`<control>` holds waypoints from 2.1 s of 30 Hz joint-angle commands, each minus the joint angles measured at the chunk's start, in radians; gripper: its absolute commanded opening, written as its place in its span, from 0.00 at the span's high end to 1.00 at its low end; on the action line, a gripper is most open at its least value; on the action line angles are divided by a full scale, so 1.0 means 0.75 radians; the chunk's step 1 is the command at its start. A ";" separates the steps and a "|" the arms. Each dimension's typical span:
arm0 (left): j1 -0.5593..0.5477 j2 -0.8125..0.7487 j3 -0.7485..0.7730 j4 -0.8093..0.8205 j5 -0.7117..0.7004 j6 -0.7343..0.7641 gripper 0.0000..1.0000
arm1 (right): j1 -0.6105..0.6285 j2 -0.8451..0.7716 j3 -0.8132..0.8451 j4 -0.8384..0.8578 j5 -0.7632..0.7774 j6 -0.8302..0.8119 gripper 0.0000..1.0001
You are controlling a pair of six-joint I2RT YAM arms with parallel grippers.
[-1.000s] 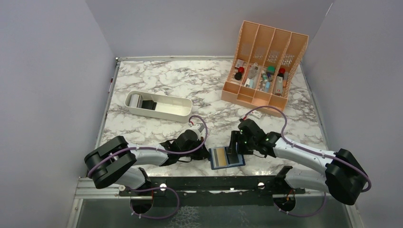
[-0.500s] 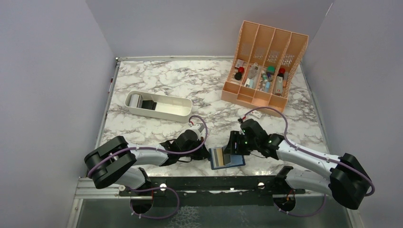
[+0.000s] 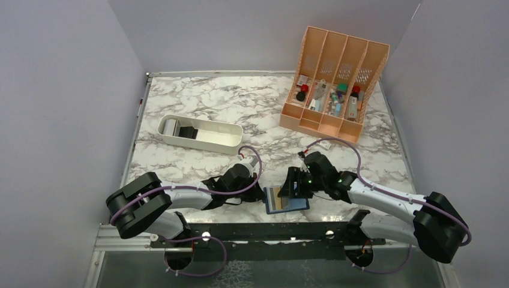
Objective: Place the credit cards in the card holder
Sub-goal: Turn over the card slot in the card holder, then pick up the credit card from the storage box.
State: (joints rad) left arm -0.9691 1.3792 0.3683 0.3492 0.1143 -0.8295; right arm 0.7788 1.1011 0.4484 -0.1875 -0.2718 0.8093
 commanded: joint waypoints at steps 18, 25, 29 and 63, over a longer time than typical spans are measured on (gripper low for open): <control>-0.006 -0.020 0.014 -0.053 -0.051 0.011 1.00 | 0.003 -0.042 -0.123 0.458 -0.261 0.109 0.39; -0.005 -0.118 0.041 -0.160 -0.118 -0.007 0.90 | 0.003 0.049 -0.112 0.474 -0.255 0.121 0.32; -0.006 -0.253 0.097 -0.308 -0.194 0.026 0.80 | 0.003 0.030 -0.086 0.337 -0.141 0.073 0.38; 1.027 0.037 1.050 -1.013 -0.763 1.118 0.50 | 0.003 -0.360 0.077 -0.011 0.039 -0.195 0.27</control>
State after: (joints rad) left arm -0.2794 1.3197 1.1069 -0.4385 -0.4618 -0.1028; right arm 0.7788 0.8143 0.4618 -0.1905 -0.2443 0.6933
